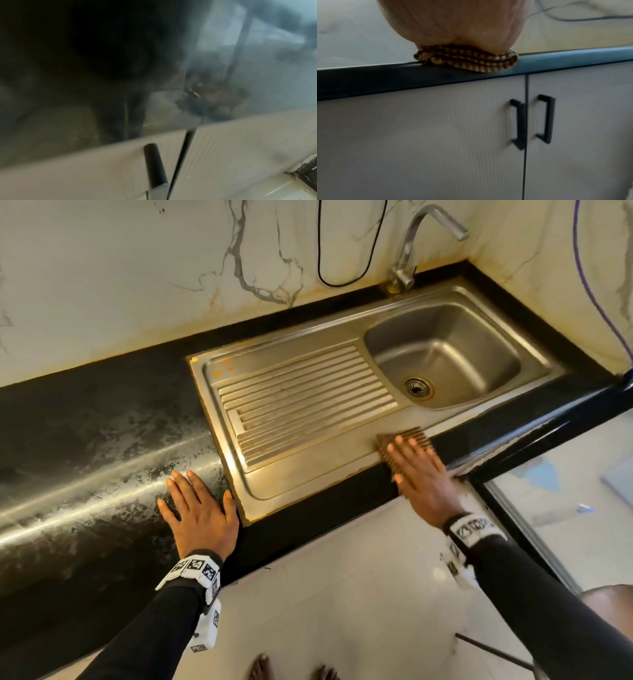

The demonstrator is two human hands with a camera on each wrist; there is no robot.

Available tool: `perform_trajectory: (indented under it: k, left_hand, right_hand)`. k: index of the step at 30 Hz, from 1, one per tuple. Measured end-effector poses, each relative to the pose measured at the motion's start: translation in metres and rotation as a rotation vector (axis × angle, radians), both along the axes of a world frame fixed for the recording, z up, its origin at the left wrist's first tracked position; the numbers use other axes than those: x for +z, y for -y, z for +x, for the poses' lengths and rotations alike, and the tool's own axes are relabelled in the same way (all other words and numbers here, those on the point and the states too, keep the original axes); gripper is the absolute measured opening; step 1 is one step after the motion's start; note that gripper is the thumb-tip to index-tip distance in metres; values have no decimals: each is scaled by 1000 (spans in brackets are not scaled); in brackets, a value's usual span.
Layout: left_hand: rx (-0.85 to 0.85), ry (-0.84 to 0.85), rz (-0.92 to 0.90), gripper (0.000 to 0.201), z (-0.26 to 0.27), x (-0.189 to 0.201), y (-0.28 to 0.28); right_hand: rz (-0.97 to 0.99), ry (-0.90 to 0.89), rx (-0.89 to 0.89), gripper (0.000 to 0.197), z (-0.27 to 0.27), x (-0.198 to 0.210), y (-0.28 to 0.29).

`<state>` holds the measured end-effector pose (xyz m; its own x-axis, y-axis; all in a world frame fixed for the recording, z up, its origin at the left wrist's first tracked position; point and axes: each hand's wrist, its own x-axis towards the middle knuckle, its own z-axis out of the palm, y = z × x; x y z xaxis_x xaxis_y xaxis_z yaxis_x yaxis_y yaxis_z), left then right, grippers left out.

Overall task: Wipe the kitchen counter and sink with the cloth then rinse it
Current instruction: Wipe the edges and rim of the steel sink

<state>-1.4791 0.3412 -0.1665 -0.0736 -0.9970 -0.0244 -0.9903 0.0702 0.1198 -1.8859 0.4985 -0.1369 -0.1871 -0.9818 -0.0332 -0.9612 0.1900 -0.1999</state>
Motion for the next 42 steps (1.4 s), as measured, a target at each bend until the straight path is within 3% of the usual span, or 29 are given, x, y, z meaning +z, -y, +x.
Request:
perform_trajectory:
  k: [2,3,6,9,13,16,18,21,24,26,29,33,35,38,42]
  left_hand:
    - [-3,7,-4,84,-1,0,0]
    - [-4,10,-1,84,0,1,0]
    - [1,11,10,83,0,1,1]
    - [0,23,-10,83,-1,1,2]
    - [7,19,0,84,-1,1,-1]
    - [5,12,-8,84,0,-2,1]
    - [-1,10,-27,84,1,-5,2]
    - [0,7,-23,84,2,-6,1]
    - [4,4,-26,84,-2,-4,1]
    - [5,16,-15,83,-3,-3,2]
    - [7,26,15,80,-3,2,0]
    - [3,13,42,77,-4,9,-1]
    - [-10,-5,49,73,-2,10,-1]
    - [-24,-41,60,66,0,10,0]
    - [-35,-75,42,61,2,8,0]
  right_hand:
    - [9,44,148,61,-16,3,0]
    - [-20,45,117,62,-35,6,4]
    - [-82,97,-316,63,-102,7,11]
    - [-44,116,-455,65,-119,4,17]
    - [-2,77,-258,64,-57,6,11]
    - [4,213,-101,59,-27,4,2]
    - [-5,291,-235,58,-52,7,14]
    - [17,173,-536,62,-107,10,33]
    - [24,88,-592,61,-115,4,41]
    - [26,27,-534,62,-75,-2,41]
    - [42,-39,-372,62,33,-4,36]
    - [-67,77,-117,60,202,-6,26]
    - [-71,117,-47,62,260,-4,32]
    - [-18,111,-14,64,294,0,44]
    - [46,104,59,64,293,0,56]
